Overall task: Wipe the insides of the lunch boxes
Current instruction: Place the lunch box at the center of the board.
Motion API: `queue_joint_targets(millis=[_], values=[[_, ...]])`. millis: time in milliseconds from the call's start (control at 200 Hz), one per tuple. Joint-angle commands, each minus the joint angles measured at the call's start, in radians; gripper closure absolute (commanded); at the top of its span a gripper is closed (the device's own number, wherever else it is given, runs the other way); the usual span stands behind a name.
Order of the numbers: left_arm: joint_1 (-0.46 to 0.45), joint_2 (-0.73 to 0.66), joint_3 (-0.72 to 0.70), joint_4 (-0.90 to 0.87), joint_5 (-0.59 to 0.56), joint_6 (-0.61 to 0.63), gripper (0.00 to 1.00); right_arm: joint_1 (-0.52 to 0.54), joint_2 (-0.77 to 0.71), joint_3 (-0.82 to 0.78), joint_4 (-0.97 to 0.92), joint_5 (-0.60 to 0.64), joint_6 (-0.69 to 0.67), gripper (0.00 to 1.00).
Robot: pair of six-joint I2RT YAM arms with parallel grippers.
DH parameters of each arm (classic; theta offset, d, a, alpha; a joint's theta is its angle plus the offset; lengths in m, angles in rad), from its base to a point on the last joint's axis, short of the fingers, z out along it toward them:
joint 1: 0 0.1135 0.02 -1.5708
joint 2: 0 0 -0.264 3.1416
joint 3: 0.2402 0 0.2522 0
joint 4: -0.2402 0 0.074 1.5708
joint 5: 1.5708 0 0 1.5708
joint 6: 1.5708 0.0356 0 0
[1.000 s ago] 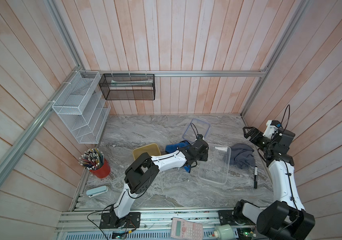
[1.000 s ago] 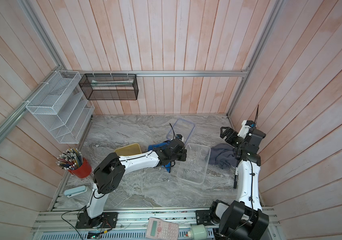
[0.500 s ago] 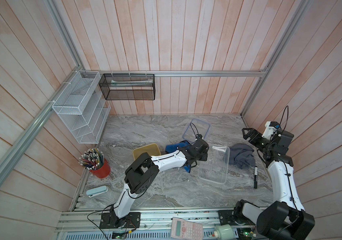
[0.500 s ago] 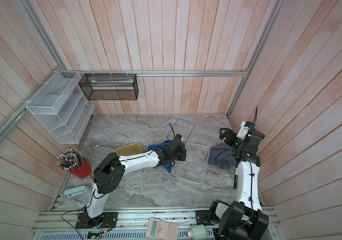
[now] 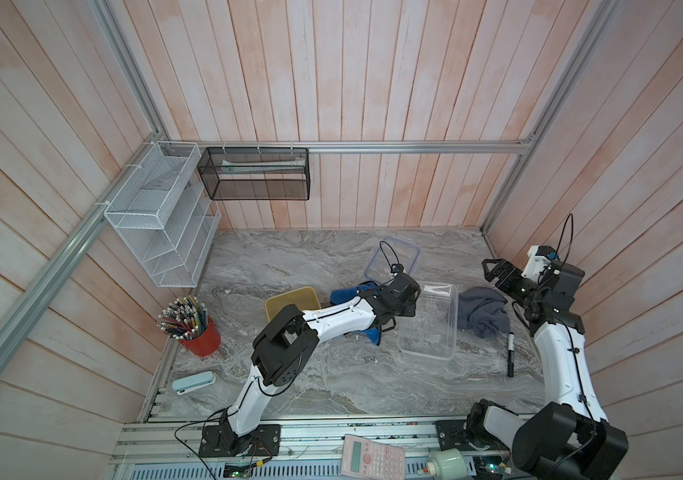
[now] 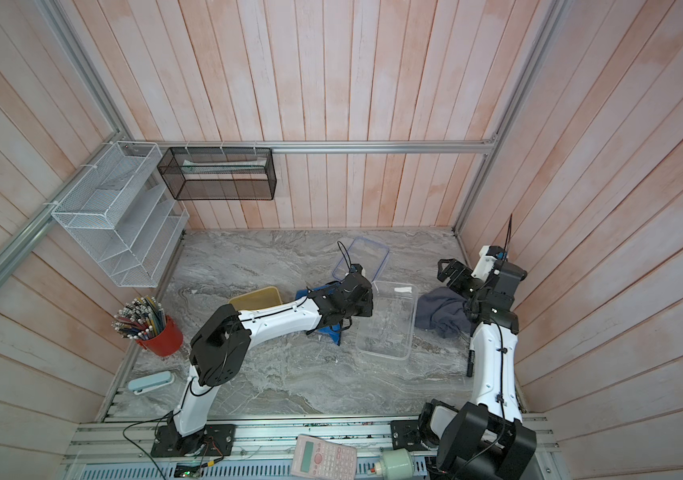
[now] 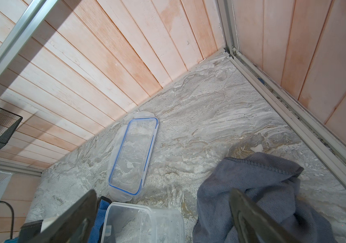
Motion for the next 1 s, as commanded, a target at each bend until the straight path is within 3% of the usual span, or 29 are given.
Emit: queue_joint_targets(millis=[0,225,385,620,845,995], values=[[0.005,0.031,0.030,-0.004,-0.006,-0.017,0.93,0.005,-0.018,-0.016,-0.017,0.016,-0.020,0.01],[0.005,0.044,0.046,-0.012,0.007,-0.020,0.89,0.005,-0.020,-0.016,-0.018,0.015,-0.021,0.02],[0.005,0.036,0.036,0.004,0.020,-0.019,0.80,0.005,-0.023,-0.019,-0.018,0.014,-0.019,0.01],[0.002,-0.016,-0.018,0.079,0.024,0.008,0.50,0.005,-0.029,-0.021,-0.015,-0.002,-0.021,0.02],[-0.020,-0.112,-0.145,0.243,-0.002,0.073,0.13,0.033,-0.036,-0.032,0.007,-0.029,-0.024,0.02],[-0.029,-0.184,-0.216,0.298,-0.066,0.124,0.00,0.079,-0.029,-0.028,0.025,-0.021,-0.018,0.02]])
